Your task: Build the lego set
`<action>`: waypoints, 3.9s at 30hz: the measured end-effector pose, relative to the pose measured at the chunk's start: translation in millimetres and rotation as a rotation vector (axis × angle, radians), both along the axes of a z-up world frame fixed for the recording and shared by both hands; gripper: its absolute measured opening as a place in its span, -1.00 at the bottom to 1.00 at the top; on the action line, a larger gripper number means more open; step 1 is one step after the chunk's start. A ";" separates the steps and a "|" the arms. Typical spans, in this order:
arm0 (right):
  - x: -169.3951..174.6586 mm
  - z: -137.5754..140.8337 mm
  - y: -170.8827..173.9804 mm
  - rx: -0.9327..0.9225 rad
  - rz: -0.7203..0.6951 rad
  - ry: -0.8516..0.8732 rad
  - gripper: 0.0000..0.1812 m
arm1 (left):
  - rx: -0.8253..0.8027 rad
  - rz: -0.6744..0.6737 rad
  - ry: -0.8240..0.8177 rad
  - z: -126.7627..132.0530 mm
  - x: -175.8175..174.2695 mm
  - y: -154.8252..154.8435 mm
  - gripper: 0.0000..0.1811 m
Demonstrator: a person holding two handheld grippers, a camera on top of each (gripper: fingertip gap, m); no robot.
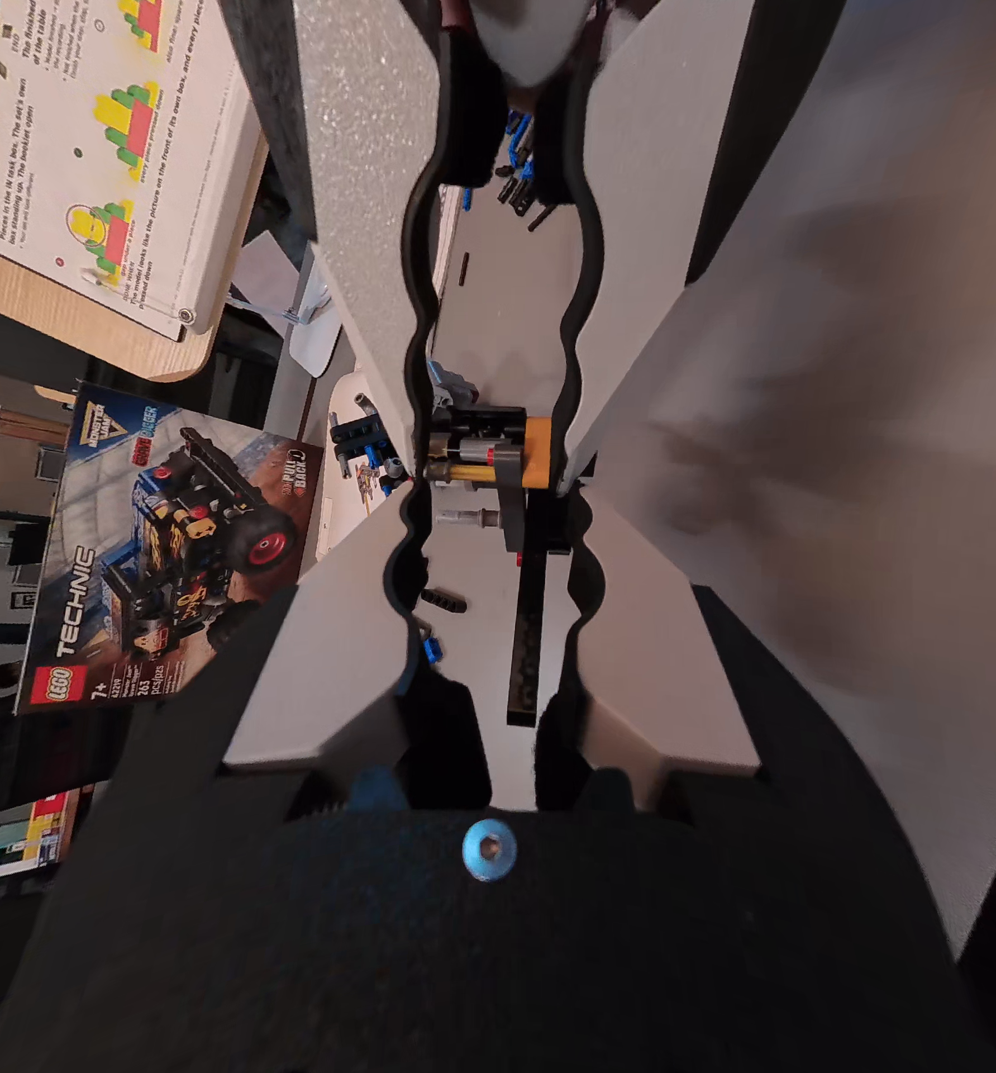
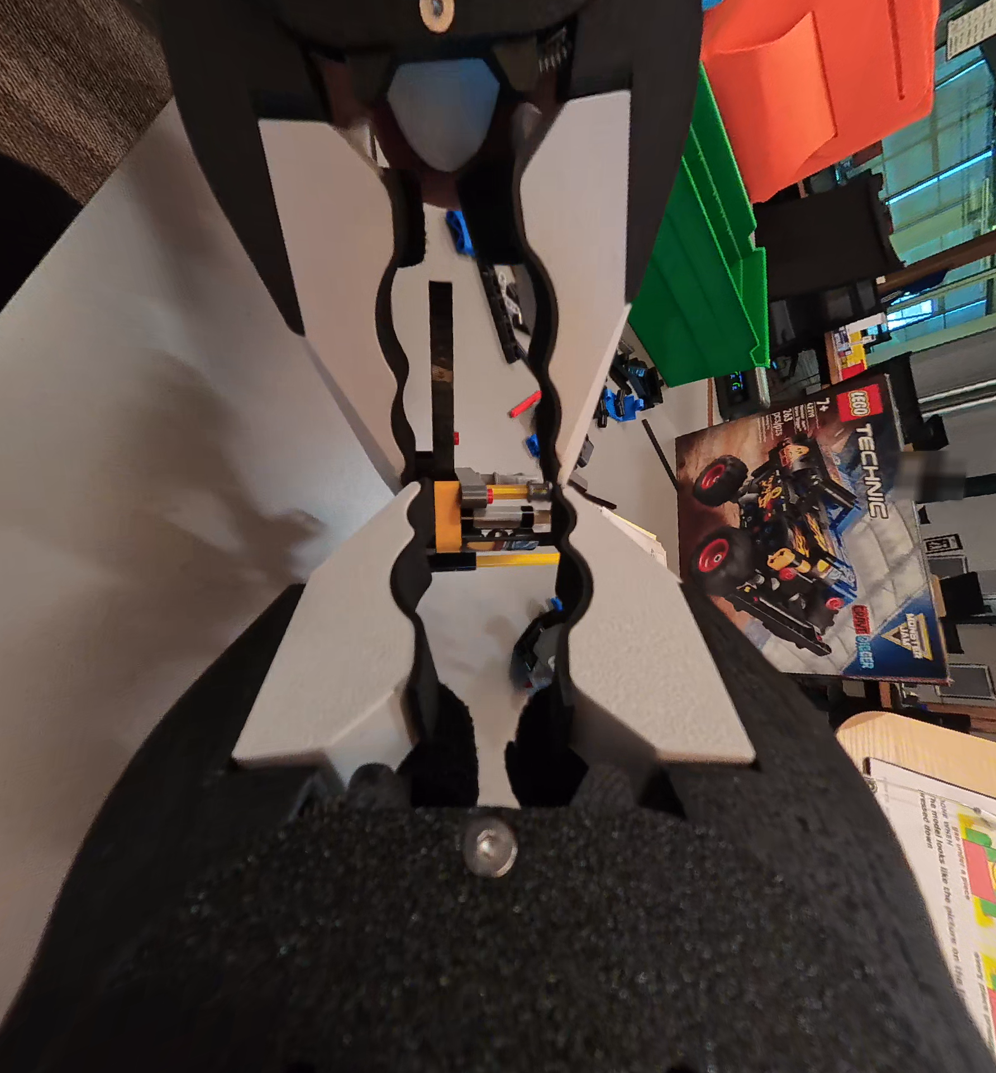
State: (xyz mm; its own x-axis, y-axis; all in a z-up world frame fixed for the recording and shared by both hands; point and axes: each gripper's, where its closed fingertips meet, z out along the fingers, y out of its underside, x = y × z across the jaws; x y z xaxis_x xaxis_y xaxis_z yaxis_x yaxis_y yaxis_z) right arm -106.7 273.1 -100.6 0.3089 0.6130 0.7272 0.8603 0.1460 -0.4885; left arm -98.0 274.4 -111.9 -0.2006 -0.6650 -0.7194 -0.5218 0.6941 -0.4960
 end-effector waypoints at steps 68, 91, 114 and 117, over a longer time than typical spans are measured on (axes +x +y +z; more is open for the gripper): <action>18.8 -14.6 30.6 -0.897 -0.255 1.240 -0.85 | 0.047 0.187 -0.190 -12.1 9.8 34.7 -0.56; 21.3 -13.5 30.3 -0.881 -0.266 1.212 -0.85 | 0.035 0.197 -0.217 -5.8 12.0 38.6 -0.52; 17.0 -15.6 26.9 -0.851 -0.252 1.116 -0.85 | 0.083 0.161 -0.227 -6.9 7.4 34.0 -0.55; 16.0 -19.4 26.1 -0.855 -0.258 1.100 -0.85 | 0.078 0.153 -0.199 -9.7 8.3 33.6 -0.47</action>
State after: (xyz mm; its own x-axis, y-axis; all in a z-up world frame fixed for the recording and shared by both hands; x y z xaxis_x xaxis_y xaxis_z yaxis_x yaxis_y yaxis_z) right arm -90.7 299.3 -120.0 0.6349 0.5754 -0.5156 -0.0551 -0.6319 -0.7731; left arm -89.7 308.0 -121.6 0.0484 -0.6175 -0.7851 -0.5211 0.6550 -0.5473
